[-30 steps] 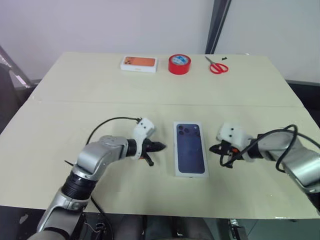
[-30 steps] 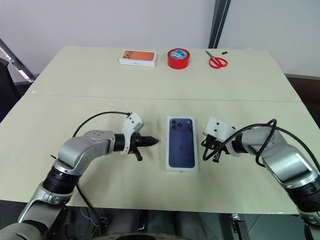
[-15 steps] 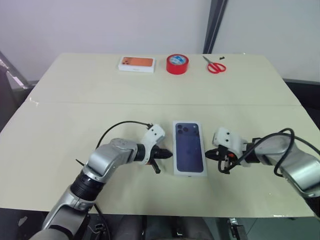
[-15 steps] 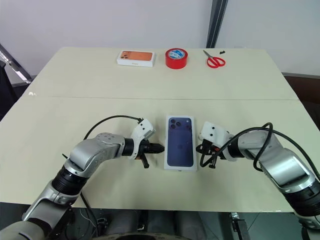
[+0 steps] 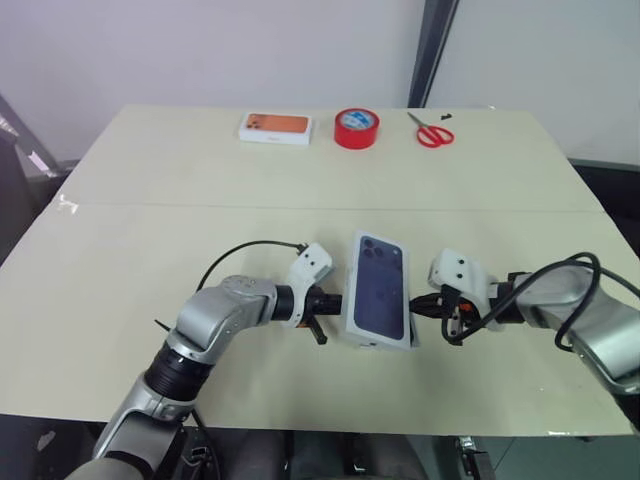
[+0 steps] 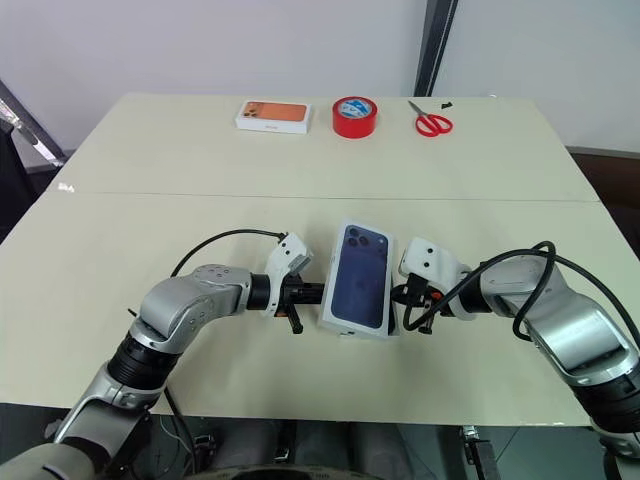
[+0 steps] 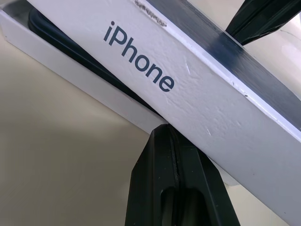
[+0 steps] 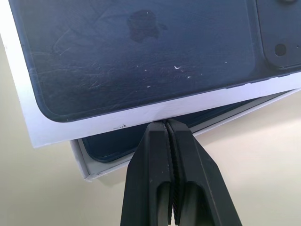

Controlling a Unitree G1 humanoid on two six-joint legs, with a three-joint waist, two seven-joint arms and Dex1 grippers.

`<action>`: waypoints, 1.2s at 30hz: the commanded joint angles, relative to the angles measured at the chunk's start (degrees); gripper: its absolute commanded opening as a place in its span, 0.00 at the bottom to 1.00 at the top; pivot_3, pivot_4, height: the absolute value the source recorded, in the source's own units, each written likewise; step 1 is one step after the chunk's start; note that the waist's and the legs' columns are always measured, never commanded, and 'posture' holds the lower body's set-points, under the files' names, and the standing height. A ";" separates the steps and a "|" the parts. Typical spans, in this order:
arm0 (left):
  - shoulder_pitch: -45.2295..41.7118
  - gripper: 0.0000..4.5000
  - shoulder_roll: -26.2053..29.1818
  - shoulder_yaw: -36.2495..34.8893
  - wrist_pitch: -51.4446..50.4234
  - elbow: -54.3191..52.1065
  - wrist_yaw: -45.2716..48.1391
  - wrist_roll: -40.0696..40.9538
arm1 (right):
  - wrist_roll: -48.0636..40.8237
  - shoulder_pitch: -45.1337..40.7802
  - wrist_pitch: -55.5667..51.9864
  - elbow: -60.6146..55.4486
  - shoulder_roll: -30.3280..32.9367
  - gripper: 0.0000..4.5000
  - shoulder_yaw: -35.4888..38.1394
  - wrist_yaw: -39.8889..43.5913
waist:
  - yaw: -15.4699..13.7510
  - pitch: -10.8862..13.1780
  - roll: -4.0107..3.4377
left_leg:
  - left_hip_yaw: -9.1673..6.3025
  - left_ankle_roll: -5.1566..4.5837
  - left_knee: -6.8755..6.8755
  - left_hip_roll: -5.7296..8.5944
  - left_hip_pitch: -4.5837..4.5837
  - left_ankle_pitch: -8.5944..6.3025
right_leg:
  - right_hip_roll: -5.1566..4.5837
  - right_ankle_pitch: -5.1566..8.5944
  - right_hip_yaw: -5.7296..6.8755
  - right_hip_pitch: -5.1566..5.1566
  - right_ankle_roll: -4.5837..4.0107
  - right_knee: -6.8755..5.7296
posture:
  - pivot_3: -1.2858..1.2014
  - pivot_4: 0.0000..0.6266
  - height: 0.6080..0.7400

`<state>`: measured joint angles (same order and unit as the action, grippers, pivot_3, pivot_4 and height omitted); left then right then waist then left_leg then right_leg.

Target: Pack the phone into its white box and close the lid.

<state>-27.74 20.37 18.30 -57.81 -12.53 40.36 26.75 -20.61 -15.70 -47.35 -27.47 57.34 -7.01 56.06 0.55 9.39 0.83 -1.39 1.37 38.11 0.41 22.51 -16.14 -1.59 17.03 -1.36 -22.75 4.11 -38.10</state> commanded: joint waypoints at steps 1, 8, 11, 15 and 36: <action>-0.20 0.00 0.03 -0.17 0.68 -1.36 0.20 0.17 | 0.01 -0.16 0.88 -1.10 0.04 0.02 0.52 -0.09 | 0.02 0.00 0.00 | 0.00 0.00 0.00 0.00 0.00 0.00 | 0.00 0.00 0.00 0.00 0.00 0.00 | 0.52 0.24 1.00; 0.81 0.00 2.29 0.97 1.37 -0.80 0.99 -1.02 | 0.59 -0.01 1.07 -0.57 0.50 0.02 0.94 -0.36 | 0.10 0.00 0.00 | 0.00 0.00 0.00 0.00 0.00 0.00 | 0.01 0.00 0.00 -0.01 0.00 -0.01 | 0.52 0.24 1.00; 1.28 0.00 4.09 0.49 1.44 -2.14 2.44 -0.42 | 0.90 -0.40 1.57 0.43 1.16 0.02 1.65 -0.15 | 0.08 0.00 0.00 | 0.00 0.00 0.00 0.00 -0.01 0.00 | 0.01 0.00 0.00 -0.01 0.00 -0.01 | 0.52 0.24 1.00; 1.33 0.00 5.13 -0.95 1.27 -3.76 4.05 1.28 | 1.63 -1.06 2.55 2.44 1.94 0.02 2.22 0.20 | 0.02 0.01 0.00 | 0.00 0.00 0.00 0.00 0.00 0.00 | -0.01 0.00 0.00 0.00 0.00 0.01 | 0.52 0.24 1.00; -0.06 0.00 0.28 -2.15 1.68 -4.12 2.21 2.57 | 2.31 -0.44 3.78 2.45 1.83 0.02 1.00 0.44 | 0.05 0.01 0.00 | 0.00 0.00 -0.01 0.00 0.00 0.00 | 0.00 0.00 0.00 0.00 0.00 0.01 | 0.52 0.24 1.00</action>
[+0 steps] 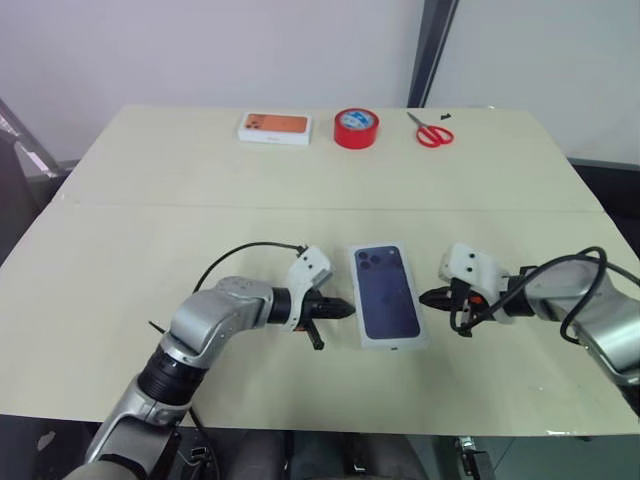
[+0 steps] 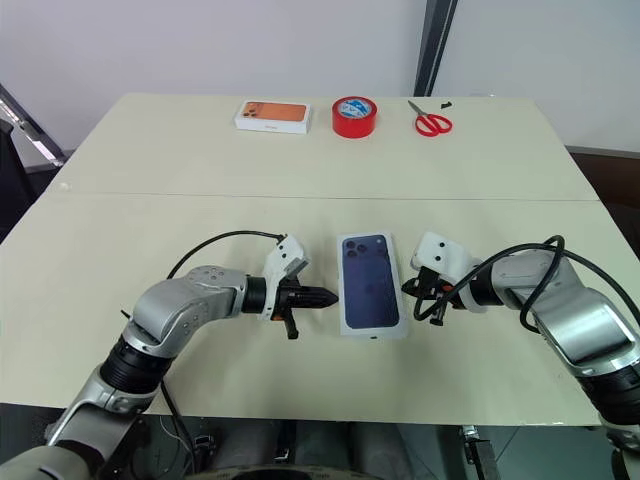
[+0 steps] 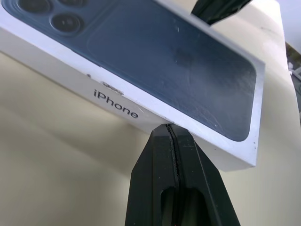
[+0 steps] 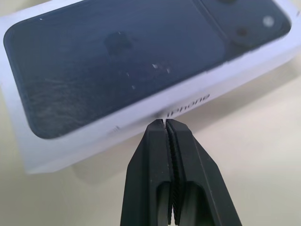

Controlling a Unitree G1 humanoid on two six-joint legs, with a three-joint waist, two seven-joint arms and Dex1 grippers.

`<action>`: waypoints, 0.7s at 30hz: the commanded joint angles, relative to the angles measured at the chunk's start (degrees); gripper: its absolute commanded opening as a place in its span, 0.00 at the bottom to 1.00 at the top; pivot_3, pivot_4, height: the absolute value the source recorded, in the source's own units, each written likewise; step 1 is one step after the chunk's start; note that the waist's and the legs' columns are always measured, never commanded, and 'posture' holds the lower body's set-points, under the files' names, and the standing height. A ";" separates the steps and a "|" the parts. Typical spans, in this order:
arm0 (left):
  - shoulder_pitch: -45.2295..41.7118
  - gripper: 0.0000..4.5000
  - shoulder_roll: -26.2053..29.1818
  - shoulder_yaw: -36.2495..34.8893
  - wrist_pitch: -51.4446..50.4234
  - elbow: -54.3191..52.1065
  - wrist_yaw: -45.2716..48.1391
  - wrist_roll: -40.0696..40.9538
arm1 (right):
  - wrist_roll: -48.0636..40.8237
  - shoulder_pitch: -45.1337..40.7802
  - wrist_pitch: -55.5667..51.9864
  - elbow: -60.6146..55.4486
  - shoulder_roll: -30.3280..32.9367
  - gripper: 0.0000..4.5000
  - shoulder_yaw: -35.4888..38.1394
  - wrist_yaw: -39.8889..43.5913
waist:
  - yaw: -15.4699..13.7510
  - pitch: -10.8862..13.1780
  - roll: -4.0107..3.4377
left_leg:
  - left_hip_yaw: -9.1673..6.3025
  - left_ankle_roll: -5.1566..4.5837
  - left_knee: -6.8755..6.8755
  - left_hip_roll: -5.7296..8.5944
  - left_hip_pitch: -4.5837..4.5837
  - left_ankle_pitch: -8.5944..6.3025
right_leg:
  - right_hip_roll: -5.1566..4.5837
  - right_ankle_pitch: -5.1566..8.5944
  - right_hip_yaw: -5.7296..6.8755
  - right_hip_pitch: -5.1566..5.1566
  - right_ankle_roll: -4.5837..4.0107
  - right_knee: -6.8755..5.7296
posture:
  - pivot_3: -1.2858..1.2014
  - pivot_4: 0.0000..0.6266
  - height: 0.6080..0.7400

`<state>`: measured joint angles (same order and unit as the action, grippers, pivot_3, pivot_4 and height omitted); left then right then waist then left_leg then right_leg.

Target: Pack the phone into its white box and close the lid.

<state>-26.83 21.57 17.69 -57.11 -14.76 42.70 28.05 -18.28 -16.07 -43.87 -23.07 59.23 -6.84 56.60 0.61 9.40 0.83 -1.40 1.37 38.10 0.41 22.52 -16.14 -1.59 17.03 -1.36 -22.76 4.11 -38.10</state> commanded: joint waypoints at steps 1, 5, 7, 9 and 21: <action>-1.00 0.00 -1.12 -1.60 0.90 -2.01 -0.22 1.35 | -0.02 -0.03 0.25 -2.03 -0.11 0.02 0.76 -0.16 | -0.01 0.00 0.00 | 0.00 0.00 0.00 0.00 0.00 0.00 | 0.00 0.00 0.00 0.00 0.00 0.00 | 0.52 0.24 1.00; -0.93 0.00 -1.61 -1.62 0.91 -2.39 -0.27 1.51 | 0.23 0.07 0.31 -1.87 -0.24 0.02 0.38 -0.30 | 0.00 0.00 0.00 | 0.00 0.00 0.00 0.00 0.00 0.00 | 0.01 0.00 0.00 0.00 0.00 0.00 | 0.52 0.24 1.00; -0.80 0.00 -1.41 -1.13 0.95 -2.30 -0.19 1.08 | 0.47 0.10 0.44 -1.70 -0.37 0.02 0.06 -0.42 | 0.03 0.00 0.00 | 0.00 0.00 0.00 0.00 0.00 0.00 | 0.01 0.00 0.00 0.00 0.00 0.00 | 0.52 0.24 1.00; -0.63 0.00 -1.11 -0.58 1.20 -1.92 -0.25 0.48 | 0.68 0.17 0.51 -1.69 -0.51 0.02 -0.27 -0.56 | 0.05 0.00 0.00 | 0.00 0.00 0.00 0.00 -0.01 0.00 | 0.02 0.00 0.00 0.00 0.00 0.00 | 0.52 0.24 1.00; -2.32 0.00 -4.82 -5.05 2.00 0.57 -2.98 1.39 | -2.35 1.44 1.50 -2.57 1.18 0.02 5.59 2.14 | -0.11 0.01 0.01 | 0.00 0.00 0.00 0.00 0.00 0.00 | 0.01 0.00 0.00 0.00 0.00 0.00 | 0.52 0.24 1.00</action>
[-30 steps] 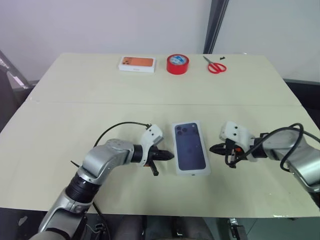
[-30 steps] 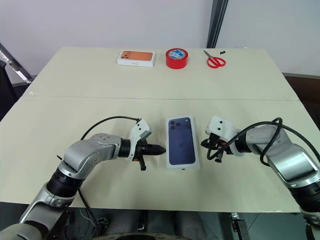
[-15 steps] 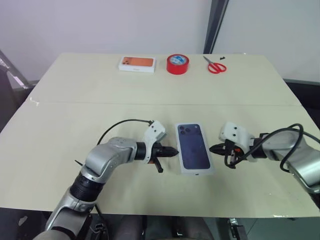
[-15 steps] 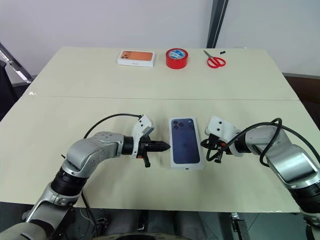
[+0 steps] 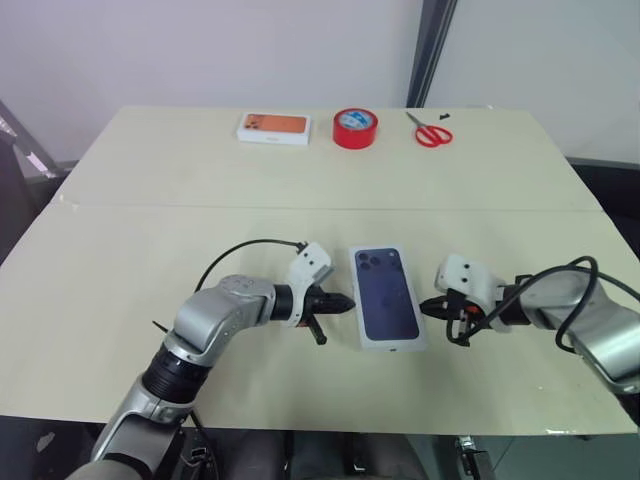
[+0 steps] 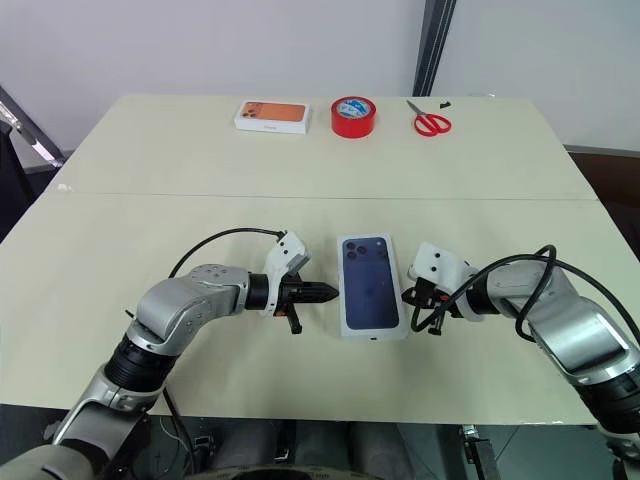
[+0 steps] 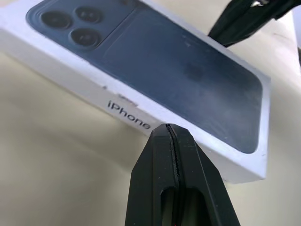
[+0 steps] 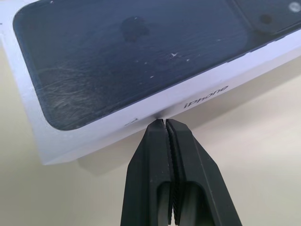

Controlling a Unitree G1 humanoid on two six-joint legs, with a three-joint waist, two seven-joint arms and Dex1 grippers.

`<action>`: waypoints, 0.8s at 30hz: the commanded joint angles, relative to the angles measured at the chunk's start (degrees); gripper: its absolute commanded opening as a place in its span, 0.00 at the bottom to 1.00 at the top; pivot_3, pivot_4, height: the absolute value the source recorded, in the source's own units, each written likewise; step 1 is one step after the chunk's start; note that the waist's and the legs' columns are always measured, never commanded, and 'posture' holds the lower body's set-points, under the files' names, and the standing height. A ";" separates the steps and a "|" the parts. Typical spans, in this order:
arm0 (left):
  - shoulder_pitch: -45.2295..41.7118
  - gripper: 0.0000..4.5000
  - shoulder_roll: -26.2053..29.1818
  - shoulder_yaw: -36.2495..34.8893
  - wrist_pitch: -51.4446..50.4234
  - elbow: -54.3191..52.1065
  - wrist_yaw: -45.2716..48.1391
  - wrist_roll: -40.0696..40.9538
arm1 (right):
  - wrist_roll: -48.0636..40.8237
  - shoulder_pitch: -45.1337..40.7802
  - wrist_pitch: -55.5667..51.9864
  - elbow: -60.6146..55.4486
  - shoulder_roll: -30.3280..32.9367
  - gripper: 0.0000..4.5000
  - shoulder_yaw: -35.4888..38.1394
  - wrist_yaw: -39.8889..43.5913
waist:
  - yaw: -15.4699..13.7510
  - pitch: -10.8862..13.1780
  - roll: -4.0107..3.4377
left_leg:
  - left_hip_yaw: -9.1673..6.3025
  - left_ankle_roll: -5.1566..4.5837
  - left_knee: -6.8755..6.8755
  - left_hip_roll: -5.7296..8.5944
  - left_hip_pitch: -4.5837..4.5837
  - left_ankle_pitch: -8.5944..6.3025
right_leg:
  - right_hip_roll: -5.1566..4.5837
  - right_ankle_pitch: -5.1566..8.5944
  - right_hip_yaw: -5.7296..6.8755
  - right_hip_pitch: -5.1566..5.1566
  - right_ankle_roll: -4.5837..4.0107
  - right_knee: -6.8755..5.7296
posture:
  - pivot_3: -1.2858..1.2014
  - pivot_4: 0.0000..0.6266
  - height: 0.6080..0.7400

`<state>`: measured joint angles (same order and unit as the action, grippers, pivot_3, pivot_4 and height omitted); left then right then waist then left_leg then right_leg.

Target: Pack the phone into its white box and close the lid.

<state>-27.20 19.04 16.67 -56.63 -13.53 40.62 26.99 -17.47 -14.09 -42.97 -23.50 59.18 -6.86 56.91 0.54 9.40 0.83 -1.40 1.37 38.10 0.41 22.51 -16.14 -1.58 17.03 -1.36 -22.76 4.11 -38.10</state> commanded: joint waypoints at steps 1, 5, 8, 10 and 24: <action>-3.08 0.00 -3.30 -5.16 1.64 0.17 -1.59 2.55 | -4.67 -0.42 0.05 -2.60 1.44 0.02 7.10 2.74 | -0.07 0.01 0.02 | 0.00 0.00 0.00 0.00 0.00 0.00 | -0.01 0.00 0.00 0.00 0.00 0.01 | 0.52 0.24 1.00; -7.40 0.00 -6.15 -5.85 3.80 6.86 -4.24 -0.32 | -8.70 1.40 -1.65 -5.45 1.64 0.02 9.11 4.93 | -0.20 0.02 0.03 | 0.00 -0.01 0.01 0.00 0.01 -0.01 | 0.01 0.00 0.03 0.03 0.01 0.04 | 0.52 0.24 1.00; -10.96 0.00 -7.27 -2.82 5.93 14.91 -5.44 -4.52 | -8.63 3.57 -1.79 -8.36 1.04 0.02 6.81 4.46 | -0.14 0.03 0.04 | 0.00 -0.03 0.01 0.01 -0.01 -0.02 | 0.03 0.00 0.02 0.04 0.01 0.04 | 0.52 0.24 1.00; -12.70 0.00 -7.92 -0.62 7.48 19.36 -5.13 -6.91 | -7.31 3.69 -2.57 -8.75 0.01 0.02 4.27 2.52 | 0.09 0.03 0.04 | 0.00 -0.03 0.00 0.01 -0.01 -0.01 | 0.04 0.00 0.01 0.03 0.01 0.01 | 0.52 0.24 1.00; -13.56 0.00 -9.77 -4.75 12.52 21.44 -4.15 -8.54 | -4.59 2.08 0.03 -4.65 -2.60 0.02 6.34 -3.78 | 0.18 0.03 0.10 | -0.03 -0.02 0.01 0.03 -0.12 -0.01 | 0.00 0.02 0.03 0.19 0.05 0.08 | 0.52 0.24 1.00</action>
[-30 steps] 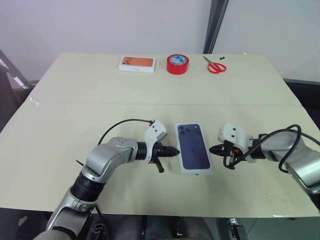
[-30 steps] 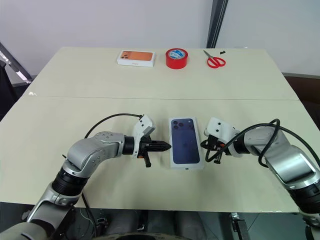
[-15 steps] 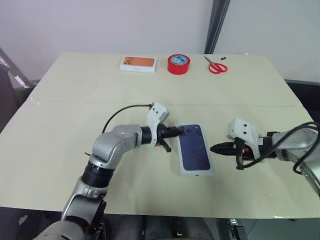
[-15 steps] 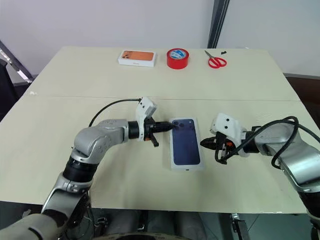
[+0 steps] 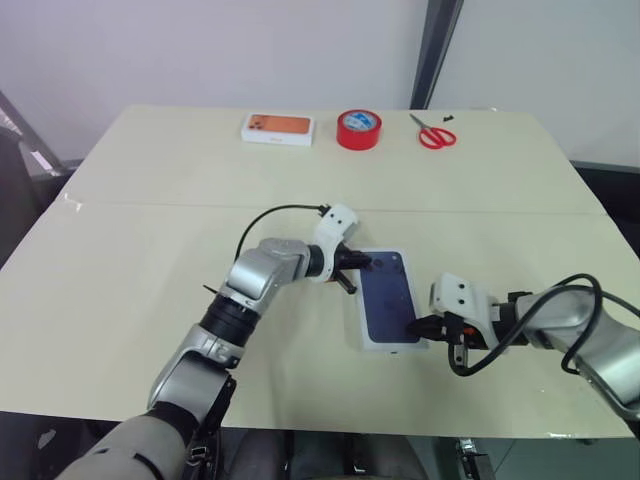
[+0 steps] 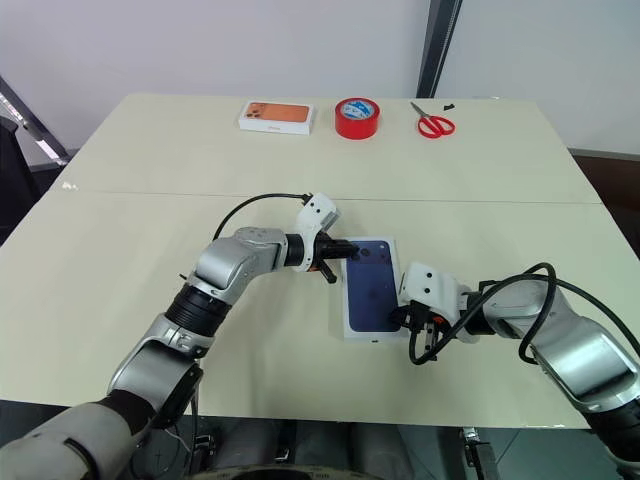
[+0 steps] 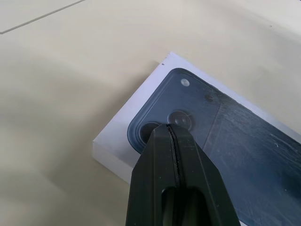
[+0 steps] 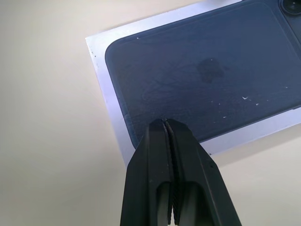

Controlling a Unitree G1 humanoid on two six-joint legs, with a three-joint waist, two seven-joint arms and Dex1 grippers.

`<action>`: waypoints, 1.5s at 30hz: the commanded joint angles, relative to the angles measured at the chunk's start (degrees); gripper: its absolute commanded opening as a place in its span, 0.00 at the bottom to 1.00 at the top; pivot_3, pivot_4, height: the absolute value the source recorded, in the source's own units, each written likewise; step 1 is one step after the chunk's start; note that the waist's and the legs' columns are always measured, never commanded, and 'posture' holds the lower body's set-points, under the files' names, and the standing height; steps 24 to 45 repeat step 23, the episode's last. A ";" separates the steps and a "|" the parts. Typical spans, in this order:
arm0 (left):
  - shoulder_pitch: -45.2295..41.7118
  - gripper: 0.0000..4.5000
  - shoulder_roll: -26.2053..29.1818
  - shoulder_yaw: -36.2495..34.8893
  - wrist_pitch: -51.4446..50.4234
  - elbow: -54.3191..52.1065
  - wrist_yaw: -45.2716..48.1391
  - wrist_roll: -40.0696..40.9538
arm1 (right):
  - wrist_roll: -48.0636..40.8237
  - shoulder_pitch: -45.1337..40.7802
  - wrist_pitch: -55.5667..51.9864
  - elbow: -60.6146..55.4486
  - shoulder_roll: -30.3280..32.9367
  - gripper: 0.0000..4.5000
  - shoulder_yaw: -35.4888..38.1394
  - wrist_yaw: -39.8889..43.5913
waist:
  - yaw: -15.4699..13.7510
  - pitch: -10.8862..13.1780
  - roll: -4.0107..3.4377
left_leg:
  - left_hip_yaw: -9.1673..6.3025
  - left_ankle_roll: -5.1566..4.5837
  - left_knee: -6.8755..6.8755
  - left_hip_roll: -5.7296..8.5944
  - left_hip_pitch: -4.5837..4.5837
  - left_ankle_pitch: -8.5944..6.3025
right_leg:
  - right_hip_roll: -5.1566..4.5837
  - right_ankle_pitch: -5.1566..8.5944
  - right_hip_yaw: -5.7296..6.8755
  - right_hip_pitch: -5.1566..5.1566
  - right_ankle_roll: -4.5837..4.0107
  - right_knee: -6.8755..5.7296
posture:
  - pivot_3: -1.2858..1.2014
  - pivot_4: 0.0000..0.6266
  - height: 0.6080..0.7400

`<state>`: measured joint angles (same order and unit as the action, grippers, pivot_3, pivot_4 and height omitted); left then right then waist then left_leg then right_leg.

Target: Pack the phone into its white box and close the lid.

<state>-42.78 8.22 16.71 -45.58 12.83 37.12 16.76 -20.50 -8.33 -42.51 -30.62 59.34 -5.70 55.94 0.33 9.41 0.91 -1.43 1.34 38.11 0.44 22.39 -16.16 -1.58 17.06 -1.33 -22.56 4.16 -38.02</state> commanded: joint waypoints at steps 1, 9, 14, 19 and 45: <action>3.48 0.00 2.29 -7.14 2.14 -8.58 -0.90 2.47 | -2.85 -6.15 -0.64 4.25 -4.58 0.02 7.23 -3.97 | 0.81 0.05 0.02 | 0.02 0.00 0.00 -0.01 0.00 0.00 | 0.01 0.00 -0.04 -0.05 0.00 -0.03 | 0.52 0.24 1.00; 17.70 0.00 13.66 -21.13 1.31 -29.71 -3.09 6.22 | -1.82 -15.05 8.64 20.17 -9.83 0.02 12.73 -5.44 | 0.06 0.09 -0.03 | 0.07 0.08 -0.12 -0.12 0.06 0.04 | 0.08 -0.01 -0.09 -0.24 -0.03 -0.10 | 0.52 0.24 1.00; 29.19 0.00 20.12 -29.91 2.64 -35.64 -2.93 7.46 | -2.74 -17.34 12.16 30.79 -10.03 0.02 13.28 -0.98 | 0.11 0.10 -0.02 | 0.13 0.03 -0.09 -0.01 0.12 0.01 | -0.13 -0.01 -0.10 -0.22 -0.03 -0.03 | 0.52 0.24 1.00; 37.19 0.00 21.36 -35.87 3.94 -38.41 -3.57 9.32 | -3.39 -16.50 12.98 34.29 -9.22 0.02 13.24 3.33 | 0.27 0.10 -0.04 | 0.12 0.00 -0.11 -0.03 0.11 0.00 | -0.13 -0.01 -0.09 -0.22 -0.03 -0.03 | 0.52 0.24 1.00; 39.97 0.00 20.85 -36.81 5.47 -38.66 -4.93 9.28 | -3.71 -16.74 11.95 34.43 -9.85 0.02 12.79 4.57 | 0.29 0.10 -0.04 | 0.12 0.00 -0.11 -0.03 0.10 0.00 | -0.15 -0.01 -0.09 -0.22 -0.03 -0.04 | 0.52 0.24 1.00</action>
